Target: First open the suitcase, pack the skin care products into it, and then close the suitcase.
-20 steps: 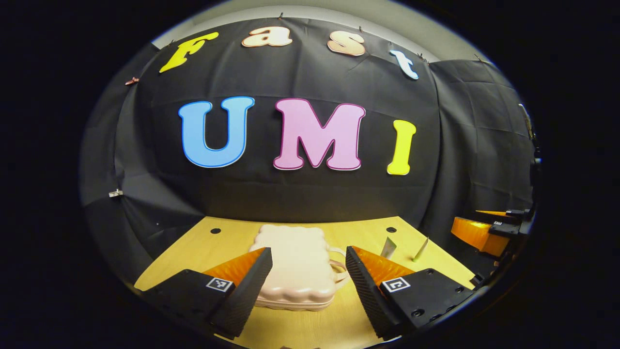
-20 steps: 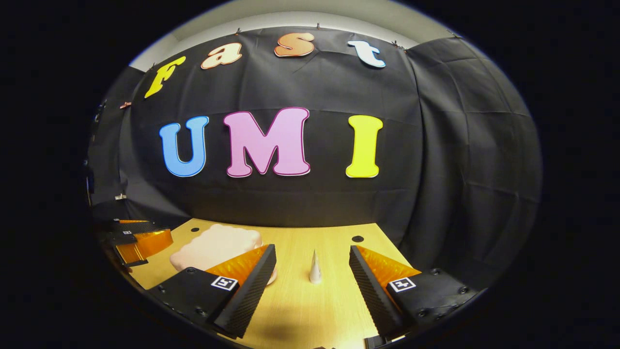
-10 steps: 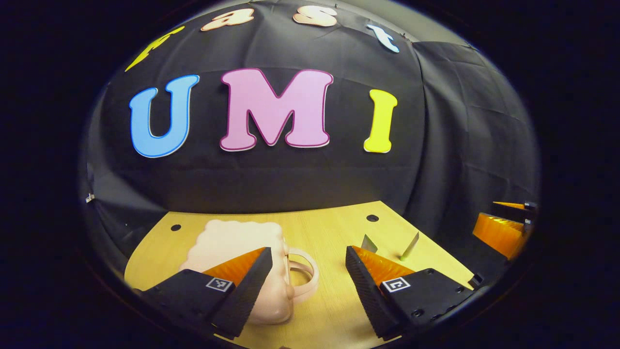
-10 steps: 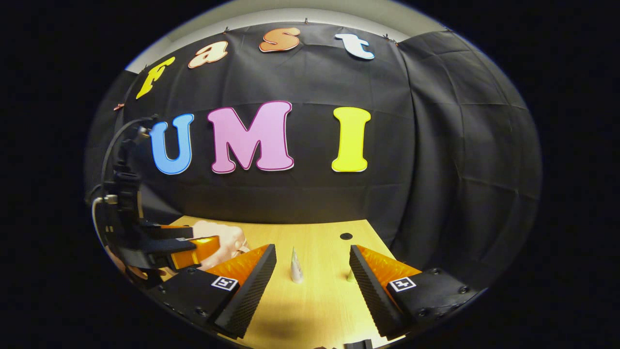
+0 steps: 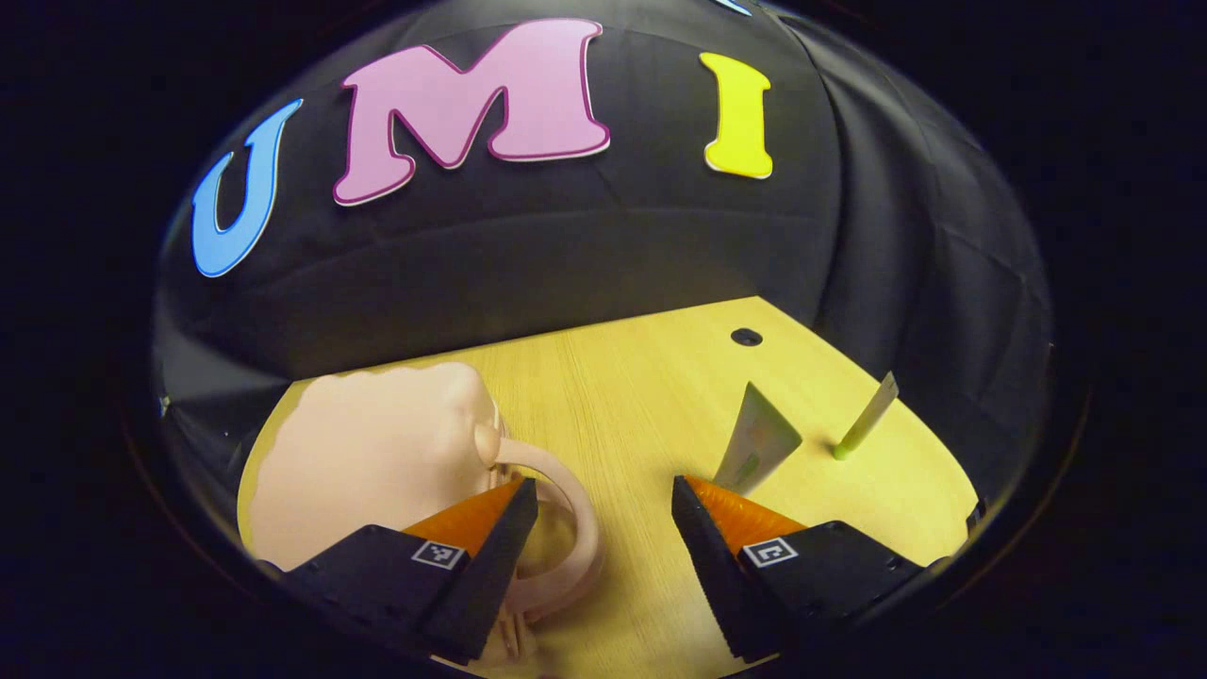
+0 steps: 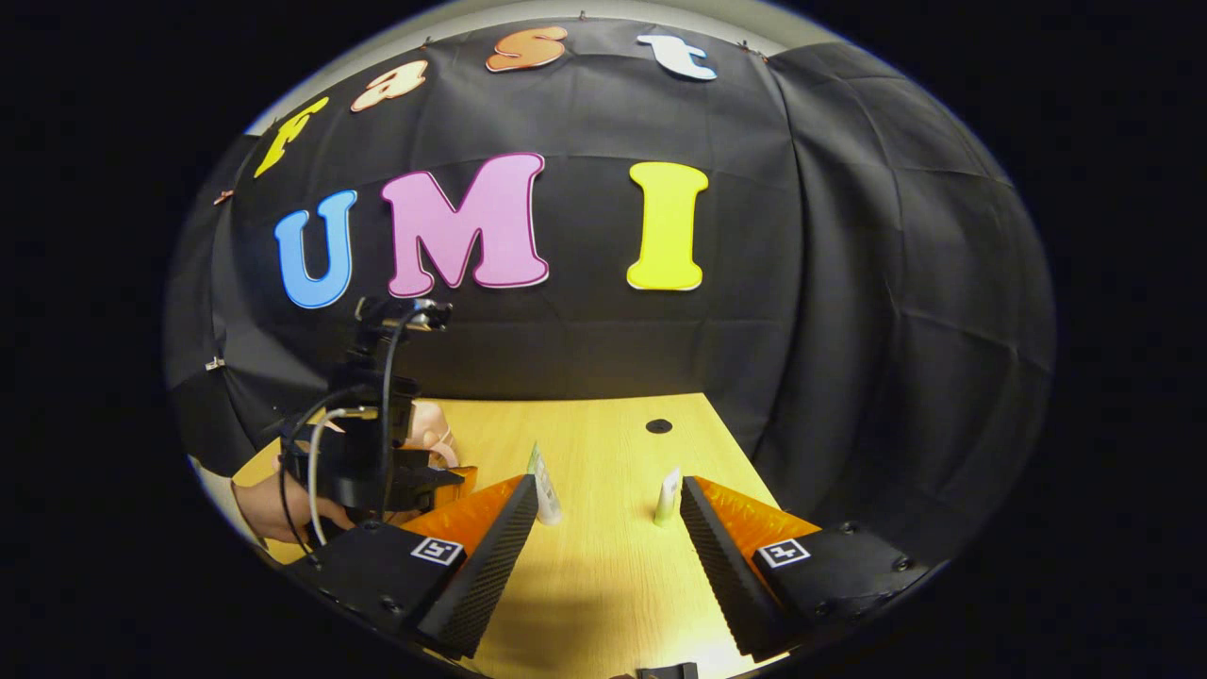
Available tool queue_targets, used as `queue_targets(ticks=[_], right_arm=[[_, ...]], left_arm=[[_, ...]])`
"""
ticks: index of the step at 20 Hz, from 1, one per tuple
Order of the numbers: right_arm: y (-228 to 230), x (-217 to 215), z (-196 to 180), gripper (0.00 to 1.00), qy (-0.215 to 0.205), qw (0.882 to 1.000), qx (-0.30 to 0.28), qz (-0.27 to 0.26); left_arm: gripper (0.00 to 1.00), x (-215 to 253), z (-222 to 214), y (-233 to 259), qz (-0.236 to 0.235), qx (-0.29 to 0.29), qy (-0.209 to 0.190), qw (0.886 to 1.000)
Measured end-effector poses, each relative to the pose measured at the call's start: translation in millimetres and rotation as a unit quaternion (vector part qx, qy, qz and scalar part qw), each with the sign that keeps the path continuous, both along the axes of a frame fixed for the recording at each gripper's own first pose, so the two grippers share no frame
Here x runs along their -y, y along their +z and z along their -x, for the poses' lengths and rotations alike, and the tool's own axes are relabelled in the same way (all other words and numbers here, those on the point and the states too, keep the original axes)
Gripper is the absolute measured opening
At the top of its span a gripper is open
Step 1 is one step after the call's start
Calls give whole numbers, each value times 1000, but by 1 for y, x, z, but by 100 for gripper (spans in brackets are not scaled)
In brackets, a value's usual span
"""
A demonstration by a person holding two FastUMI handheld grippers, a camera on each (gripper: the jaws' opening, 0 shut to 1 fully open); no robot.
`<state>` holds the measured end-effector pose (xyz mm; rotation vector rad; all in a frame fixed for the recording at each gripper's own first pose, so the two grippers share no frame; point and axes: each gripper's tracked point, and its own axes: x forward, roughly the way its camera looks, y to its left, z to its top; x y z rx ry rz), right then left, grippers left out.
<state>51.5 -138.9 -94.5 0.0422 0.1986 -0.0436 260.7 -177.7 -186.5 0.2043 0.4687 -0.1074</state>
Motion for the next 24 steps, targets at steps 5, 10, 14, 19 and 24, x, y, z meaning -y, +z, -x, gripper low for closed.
queue_targets(ticks=[5,10,14,19,24], right_arm=[[-25,4,-4,96,3,1000,-30,-3],[-27,11,-9,96,-1,999,-35,3],[-27,11,-12,96,3,999,-34,8],[-20,1,-18,96,13,1000,-26,12],[-17,-8,-21,96,12,999,-27,21]], left_arm=[[78,-10,-20,-35,-20,-36,50,998],[35,-23,-32,-58,-14,-63,92,994],[16,-14,-23,-24,0,-53,67,996],[11,-35,-8,79,77,2,75,994],[11,-148,11,206,70,89,107,988]])
